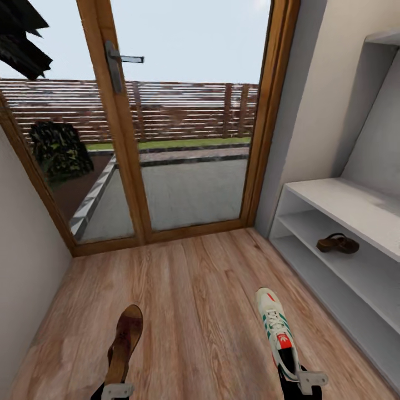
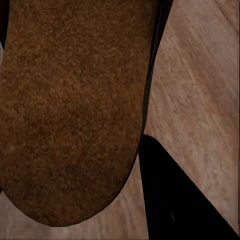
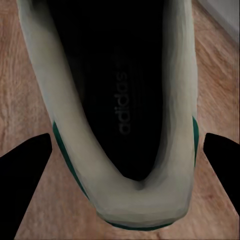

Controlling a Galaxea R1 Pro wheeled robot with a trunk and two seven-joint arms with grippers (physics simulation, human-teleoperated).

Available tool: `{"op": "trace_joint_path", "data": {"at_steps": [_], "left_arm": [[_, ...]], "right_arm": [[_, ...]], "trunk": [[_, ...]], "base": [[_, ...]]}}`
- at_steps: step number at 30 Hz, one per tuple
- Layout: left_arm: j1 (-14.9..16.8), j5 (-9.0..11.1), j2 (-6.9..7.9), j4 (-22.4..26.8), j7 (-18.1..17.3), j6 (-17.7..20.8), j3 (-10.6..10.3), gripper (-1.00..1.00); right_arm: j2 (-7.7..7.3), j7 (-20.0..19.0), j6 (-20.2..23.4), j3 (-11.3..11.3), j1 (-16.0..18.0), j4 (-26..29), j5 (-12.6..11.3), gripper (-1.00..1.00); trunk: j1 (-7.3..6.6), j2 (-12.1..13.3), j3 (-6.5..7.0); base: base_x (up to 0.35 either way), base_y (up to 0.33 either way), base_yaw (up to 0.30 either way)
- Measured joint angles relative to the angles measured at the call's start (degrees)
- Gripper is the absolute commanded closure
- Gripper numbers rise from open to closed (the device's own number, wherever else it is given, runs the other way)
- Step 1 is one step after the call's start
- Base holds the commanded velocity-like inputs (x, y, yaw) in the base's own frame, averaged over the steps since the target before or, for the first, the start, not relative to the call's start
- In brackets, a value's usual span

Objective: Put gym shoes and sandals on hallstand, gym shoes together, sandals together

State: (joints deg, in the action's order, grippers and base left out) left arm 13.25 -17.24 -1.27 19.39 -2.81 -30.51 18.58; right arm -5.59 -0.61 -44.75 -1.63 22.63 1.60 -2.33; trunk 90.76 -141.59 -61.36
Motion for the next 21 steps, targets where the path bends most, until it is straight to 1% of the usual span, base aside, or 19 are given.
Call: {"op": "trace_joint_path", "data": {"at_steps": [6,14,17,21], "left_arm": [[0.0,0.0,0.0,0.0,0.0,0.0,0.0,1.0],[0.0,0.0,0.0,0.0,0.0,0.0,0.0,1.0],[0.0,0.0,0.0,0.0,0.0,0.0,0.0,1.0],[0.0,0.0,0.0,0.0,0.0,0.0,0.0,1.0]], "right_arm": [[0.06,0.0,0.0,0.0,0.0,0.0,-0.1,1.0],[0.06,0.0,0.0,0.0,0.0,0.0,0.0,1.0],[0.06,0.0,0.0,0.0,0.0,0.0,0.0,1.0],[0.06,0.0,0.0,0.0,0.0,0.0,0.0,1.0]], "trunk": [[0.0,0.0,0.0],[0.01,0.0,0.0],[0.01,0.0,0.0],[0.03,0.0,0.0]], "base": [[0.334,0.054,-0.3],[0.288,0.19,-0.3],[0.198,0.156,-0.3],[0.051,0.038,-0.3]]}}
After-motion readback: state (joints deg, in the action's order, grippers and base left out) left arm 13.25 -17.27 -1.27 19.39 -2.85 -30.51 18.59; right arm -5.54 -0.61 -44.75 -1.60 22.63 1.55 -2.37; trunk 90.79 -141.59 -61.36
